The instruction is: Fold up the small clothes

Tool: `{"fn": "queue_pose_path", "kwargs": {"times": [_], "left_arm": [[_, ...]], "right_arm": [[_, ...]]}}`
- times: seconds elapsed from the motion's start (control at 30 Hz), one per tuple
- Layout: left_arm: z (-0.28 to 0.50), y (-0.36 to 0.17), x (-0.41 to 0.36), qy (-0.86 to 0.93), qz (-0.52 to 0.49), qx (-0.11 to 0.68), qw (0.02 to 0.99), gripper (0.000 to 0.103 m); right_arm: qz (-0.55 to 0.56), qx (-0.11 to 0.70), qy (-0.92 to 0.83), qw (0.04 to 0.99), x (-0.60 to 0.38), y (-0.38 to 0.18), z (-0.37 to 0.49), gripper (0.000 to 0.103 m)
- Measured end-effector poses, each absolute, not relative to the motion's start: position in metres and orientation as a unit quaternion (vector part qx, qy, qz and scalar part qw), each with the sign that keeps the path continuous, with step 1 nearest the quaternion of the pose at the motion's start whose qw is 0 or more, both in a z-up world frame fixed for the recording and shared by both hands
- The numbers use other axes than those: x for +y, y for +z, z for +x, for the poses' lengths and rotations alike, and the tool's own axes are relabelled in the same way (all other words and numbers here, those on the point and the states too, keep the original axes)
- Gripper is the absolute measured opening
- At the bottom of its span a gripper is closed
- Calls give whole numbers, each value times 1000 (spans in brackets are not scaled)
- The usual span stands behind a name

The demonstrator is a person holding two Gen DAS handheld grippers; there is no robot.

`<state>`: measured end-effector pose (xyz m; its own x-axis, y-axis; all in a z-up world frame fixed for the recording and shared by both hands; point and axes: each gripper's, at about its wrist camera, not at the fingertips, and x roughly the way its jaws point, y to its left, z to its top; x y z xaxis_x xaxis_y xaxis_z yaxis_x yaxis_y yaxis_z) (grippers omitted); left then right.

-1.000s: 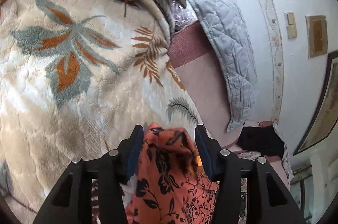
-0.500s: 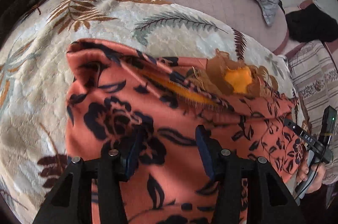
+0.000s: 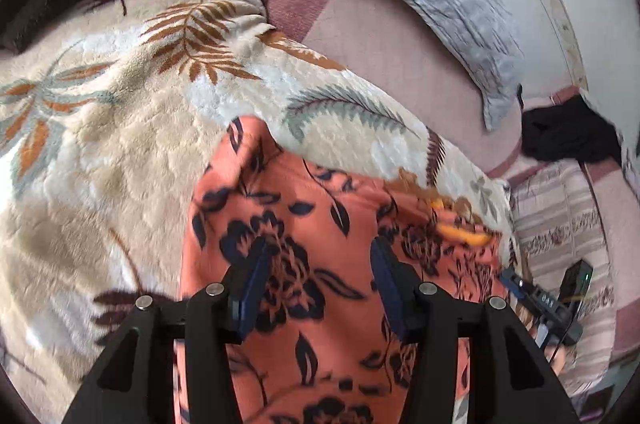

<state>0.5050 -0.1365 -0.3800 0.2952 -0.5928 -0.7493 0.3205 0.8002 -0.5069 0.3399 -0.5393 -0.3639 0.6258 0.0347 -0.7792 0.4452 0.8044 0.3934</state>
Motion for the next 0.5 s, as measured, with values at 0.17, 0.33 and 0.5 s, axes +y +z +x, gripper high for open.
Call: {"fn": "queue_pose_path", "kwargs": {"times": [0.17,0.33,0.5], "left_arm": [[448,-386,-143,-260,-60,500,823,58],[438,-405,-152,-237,-8,481,844,58],[435,-405,-163,-233,61,439,866,58]], "right_arm": [[291,412,-96,858,-510,-376,355,34],[253,461,-128,841,-497,-401,414,33],[303,424,-161,838,-524,-405,427,32]]}}
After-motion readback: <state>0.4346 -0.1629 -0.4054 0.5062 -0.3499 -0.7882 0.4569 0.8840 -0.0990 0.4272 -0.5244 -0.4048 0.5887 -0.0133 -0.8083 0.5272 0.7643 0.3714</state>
